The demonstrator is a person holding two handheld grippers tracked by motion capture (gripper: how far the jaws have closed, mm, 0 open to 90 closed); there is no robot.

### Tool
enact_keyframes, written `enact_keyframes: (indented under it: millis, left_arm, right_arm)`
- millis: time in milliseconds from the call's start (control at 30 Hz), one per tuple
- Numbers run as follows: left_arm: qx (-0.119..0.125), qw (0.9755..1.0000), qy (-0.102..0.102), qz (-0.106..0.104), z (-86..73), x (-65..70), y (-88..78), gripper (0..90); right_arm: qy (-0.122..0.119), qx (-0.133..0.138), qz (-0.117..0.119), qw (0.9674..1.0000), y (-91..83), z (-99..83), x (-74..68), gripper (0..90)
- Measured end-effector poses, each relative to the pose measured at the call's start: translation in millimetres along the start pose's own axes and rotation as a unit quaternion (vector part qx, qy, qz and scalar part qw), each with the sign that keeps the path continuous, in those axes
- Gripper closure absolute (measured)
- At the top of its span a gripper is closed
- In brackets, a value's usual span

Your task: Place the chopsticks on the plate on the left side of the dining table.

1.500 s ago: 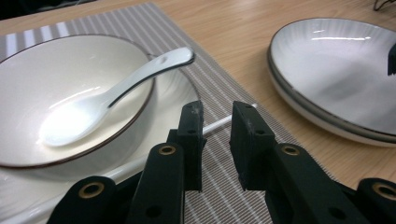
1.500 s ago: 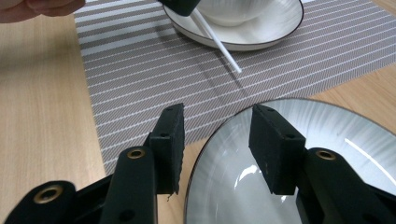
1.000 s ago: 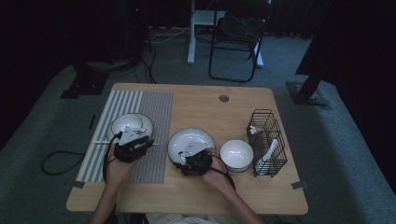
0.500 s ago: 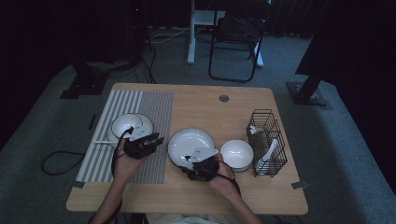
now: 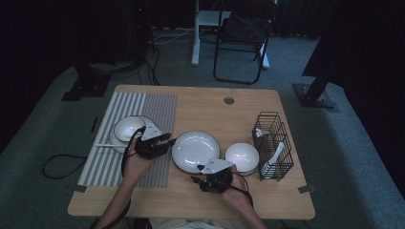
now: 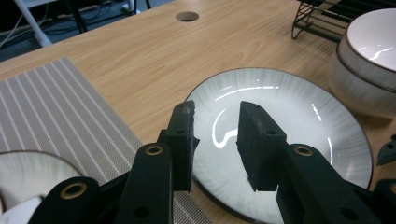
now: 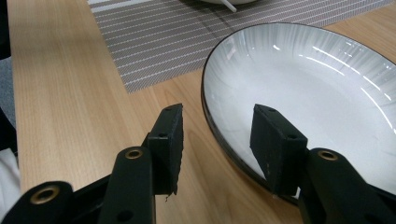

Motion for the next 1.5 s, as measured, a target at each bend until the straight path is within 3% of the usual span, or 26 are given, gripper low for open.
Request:
enact_keyframes:
  millis: [333,533,800,900,1500]
  left_arm:
    - [0.009,0.9998,0.01,-0.015,17.0,8.3,7.8,67.5]
    - [0.008,0.9992,0.03,-0.025,29.2,17.9,15.5,67.5]
    - [0.012,0.998,0.047,-0.04,43.6,29.8,24.7,67.5]
    - [0.017,0.9977,0.044,-0.05,47.9,34.0,26.9,67.4]
    - [0.014,0.9944,0.077,-0.071,75.1,53.5,47.0,67.2]
  right_arm:
    - [-0.008,-0.001,0.0,1.0,-8.8,-14.4,-10.5,53.7]
    - [-0.003,-0.005,0.001,1.0,-10.4,-23.2,-12.9,53.7]
    - [0.005,-0.007,-0.001,1.0,-10.2,-29.7,-11.1,53.6]
    - [0.003,-0.014,-0.008,0.9999,-8.5,-32.9,-11.0,53.4]
    - [0.023,-0.023,-0.009,0.9994,-0.8,-46.8,-4.8,52.4]
Point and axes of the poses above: each handheld gripper's, and its own axes: y roughly forward along the jaws, z roughly out of its top, x roughly to its right, the point moved 5 cm from there along y, roughly forward along the jaws, and after that the axes turned 3 degrees about -y, right-handed, at the moved point
